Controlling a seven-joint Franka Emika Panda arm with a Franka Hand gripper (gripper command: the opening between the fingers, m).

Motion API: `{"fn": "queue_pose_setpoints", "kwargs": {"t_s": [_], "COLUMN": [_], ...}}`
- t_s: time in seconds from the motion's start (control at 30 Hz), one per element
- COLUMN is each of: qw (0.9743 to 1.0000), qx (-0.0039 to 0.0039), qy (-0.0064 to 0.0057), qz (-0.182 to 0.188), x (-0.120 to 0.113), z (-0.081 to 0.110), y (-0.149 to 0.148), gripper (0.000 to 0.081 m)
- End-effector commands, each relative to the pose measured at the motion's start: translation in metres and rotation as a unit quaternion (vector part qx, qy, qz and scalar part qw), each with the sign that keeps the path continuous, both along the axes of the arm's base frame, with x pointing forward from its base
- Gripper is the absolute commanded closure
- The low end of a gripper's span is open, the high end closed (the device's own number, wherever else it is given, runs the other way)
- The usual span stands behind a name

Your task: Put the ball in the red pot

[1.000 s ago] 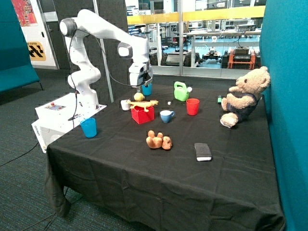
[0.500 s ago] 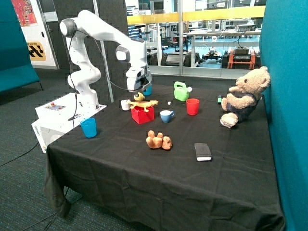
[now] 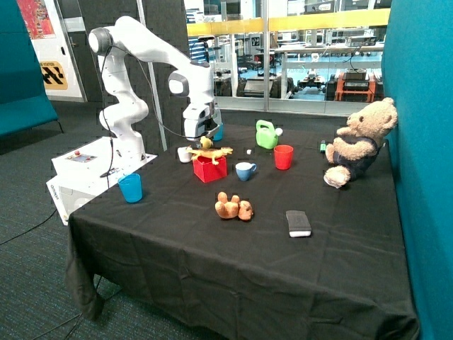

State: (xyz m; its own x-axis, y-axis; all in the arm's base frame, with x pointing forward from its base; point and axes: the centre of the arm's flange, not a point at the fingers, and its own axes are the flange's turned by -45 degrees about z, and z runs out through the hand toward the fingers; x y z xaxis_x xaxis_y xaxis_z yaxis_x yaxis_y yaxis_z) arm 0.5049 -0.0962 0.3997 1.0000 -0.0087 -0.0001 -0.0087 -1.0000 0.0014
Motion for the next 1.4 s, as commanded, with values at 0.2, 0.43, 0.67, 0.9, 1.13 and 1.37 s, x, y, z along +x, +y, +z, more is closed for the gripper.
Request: {"fn": "queue_pose_setpoints", "kwargs": {"t_s": [0.2,0.43,0.67,0.9,1.13,1.37], "qw": [1.0,1.0,1.0,0.9999,0.9998,0.9997], "qx": [0.00069,0.00069,0.00069,0.00069,0.00069,0.00069], "qy": [-0.0001,-0.0001,-0.0001,0.0,0.0,0.0], "qz": [0.008,0.009,0.008,0.011,0.021,0.023], "x": [-0.002,-0.006,-0.001,0.012,0.019,0.017], "z": [-0.023,-0.03,-0.03,-0.029,-0.031,-0.035], "y": [-0.001,-0.002,-0.006,-0.007,0.004,0.011], "gripper": [0.0078,0.0083,0.0094,0.0105,0.0119,0.0131]}}
